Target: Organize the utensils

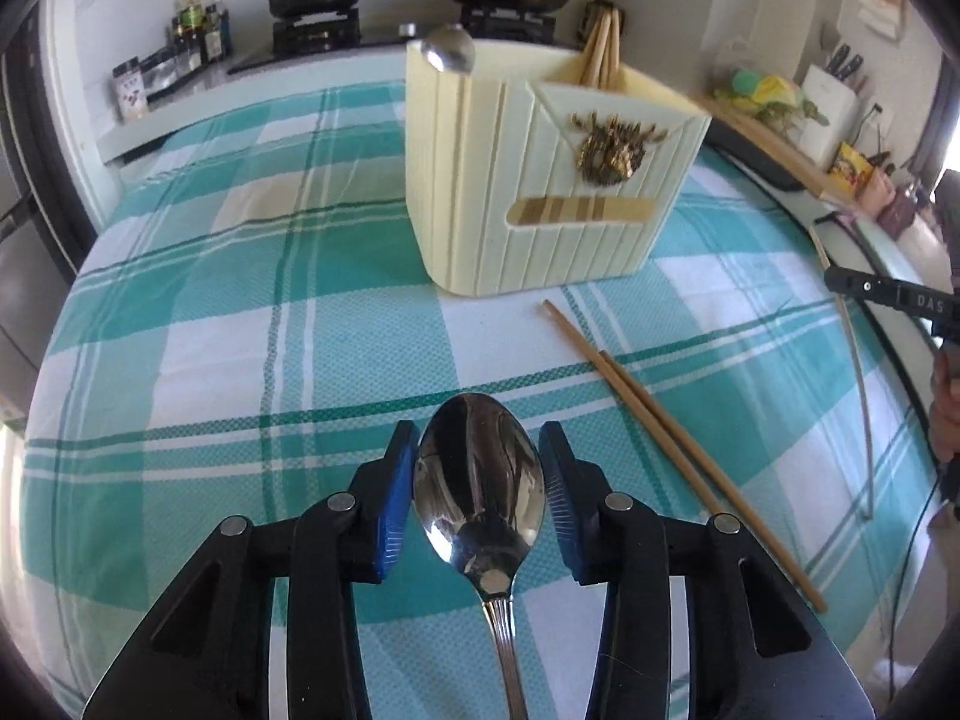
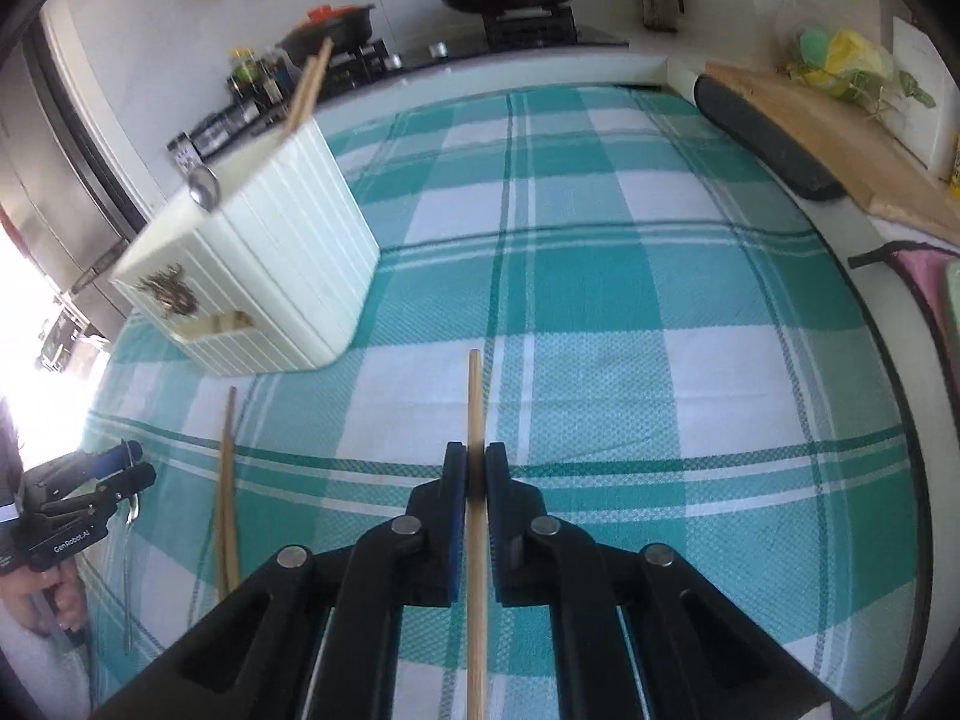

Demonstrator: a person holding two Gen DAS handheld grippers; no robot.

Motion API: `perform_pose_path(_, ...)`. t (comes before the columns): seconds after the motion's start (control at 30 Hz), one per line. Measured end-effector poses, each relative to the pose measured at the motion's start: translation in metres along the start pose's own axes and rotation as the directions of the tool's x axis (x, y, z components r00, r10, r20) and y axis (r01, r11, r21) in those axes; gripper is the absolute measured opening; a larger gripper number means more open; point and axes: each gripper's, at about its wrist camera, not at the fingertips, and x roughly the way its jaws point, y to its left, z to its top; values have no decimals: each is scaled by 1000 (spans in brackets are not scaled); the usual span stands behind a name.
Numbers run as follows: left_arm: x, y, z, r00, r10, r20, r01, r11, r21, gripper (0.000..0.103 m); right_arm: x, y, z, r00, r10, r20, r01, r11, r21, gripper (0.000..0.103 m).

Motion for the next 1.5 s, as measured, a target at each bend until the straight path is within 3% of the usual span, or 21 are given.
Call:
perform_pose_path(0.23, -72, 0, -5, 984, -33, 178, 40, 998, -39, 41, -88, 18, -9, 982, 76, 172, -68, 996, -51, 7)
perform_pose_path(0.5, -110, 2, -3, 960, -58, 274, 76, 995, -57, 41, -142, 32, -24, 949, 106, 299, -88, 993, -73, 7)
perform_pose_path(0.9, -124, -5, 5, 946, -79, 314, 97, 994, -42, 41, -160, 47, -27, 927, 111, 358, -77, 991, -106, 7)
perform_pose_path(1.27, -136, -3, 14, 939, -107, 326, 127, 991, -40, 41, -159, 59, -23, 927, 125, 353, -82, 988, -133, 7)
perform_pose_path(1.5, -156, 5, 42, 918, -135, 373, 158, 987, -30, 41, -161, 69, 1, 921, 124, 369, -65, 983, -170, 6)
